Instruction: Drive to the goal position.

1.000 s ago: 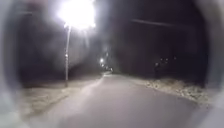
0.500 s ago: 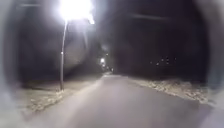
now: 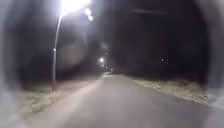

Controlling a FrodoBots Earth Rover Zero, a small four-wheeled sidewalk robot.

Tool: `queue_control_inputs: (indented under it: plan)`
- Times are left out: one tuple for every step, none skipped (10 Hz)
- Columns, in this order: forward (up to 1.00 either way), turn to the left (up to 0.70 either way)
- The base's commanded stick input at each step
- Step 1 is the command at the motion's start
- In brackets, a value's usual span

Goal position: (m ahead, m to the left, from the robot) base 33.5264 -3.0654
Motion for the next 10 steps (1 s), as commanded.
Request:
queue_control_inputs:
  plan:
    - [1.0, 0.09]
    - [1.0, 0.1]
    - [1.0, 0.1]
    - [1.0, 0.05]
    - [1.0, 0.04]
    - [1.0, 0.04]
    - [1.0, 0.05]
    - [1.0, 0.06]
    - [1.0, 0.09]
    - [1.0, 0.11]
